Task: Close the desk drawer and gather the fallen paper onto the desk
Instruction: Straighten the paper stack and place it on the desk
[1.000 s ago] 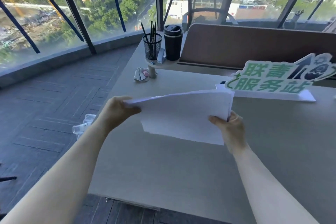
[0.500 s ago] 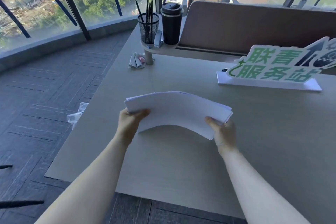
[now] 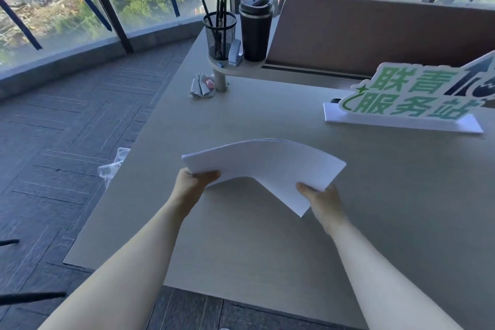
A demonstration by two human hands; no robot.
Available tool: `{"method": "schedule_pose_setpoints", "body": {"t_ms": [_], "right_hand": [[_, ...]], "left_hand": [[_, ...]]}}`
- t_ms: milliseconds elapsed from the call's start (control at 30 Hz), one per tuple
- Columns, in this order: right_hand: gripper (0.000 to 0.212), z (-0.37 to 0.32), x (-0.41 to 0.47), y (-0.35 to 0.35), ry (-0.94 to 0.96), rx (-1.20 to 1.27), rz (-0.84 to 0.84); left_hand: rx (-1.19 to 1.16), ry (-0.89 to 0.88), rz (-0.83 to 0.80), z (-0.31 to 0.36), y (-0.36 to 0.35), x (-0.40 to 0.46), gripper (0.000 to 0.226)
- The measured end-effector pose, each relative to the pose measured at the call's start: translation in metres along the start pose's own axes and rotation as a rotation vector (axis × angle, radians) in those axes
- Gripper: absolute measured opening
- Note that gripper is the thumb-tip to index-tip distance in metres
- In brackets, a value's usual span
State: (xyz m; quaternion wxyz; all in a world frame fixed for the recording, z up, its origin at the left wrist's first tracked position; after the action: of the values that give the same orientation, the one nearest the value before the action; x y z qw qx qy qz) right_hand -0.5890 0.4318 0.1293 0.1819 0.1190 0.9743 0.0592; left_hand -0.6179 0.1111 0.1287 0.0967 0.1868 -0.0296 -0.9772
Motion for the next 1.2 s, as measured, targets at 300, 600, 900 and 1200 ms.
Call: {"method": "schedule_pose_setpoints", "body": {"t_ms": [300, 600, 900, 1200], "right_hand": [[0.01, -0.066, 0.006, -0.028, 0.252, -0.019, 0.086], [0.013, -0.072, 0.042, -0.134, 0.133, -0.301, -0.087], [0.011, -0.029, 0.106, -0.216, -0.043, -0.403, -0.076], [0.022, -0.02, 0.124, -0.214, -0.172, -0.86, 0.028]], "left_hand": [[0.038, -0.143, 0.197, 0.06, 0.048, -0.002, 0.014], [0.384, -0.054, 0.292, 0.073, 0.133, 0.058, 0.029], [0.479, 0.053, 0.193, 0.022, 0.163, 0.184, 0.019], [0.817, 0.039, 0.294, 0.014, 0.162, 0.208, 0.035]]}}
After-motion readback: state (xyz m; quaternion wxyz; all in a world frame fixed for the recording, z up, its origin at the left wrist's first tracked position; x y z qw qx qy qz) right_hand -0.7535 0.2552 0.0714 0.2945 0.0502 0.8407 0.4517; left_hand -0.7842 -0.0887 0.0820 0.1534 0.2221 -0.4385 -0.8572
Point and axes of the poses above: each hand's wrist, its own x-axis towards the middle knuckle, its own y-axis out of the back of the hand, z = x × y, the point moved 9 cm from there along x, towards the middle knuckle, and after that the axes turned 1 degree about y, right-handed, at the moved point
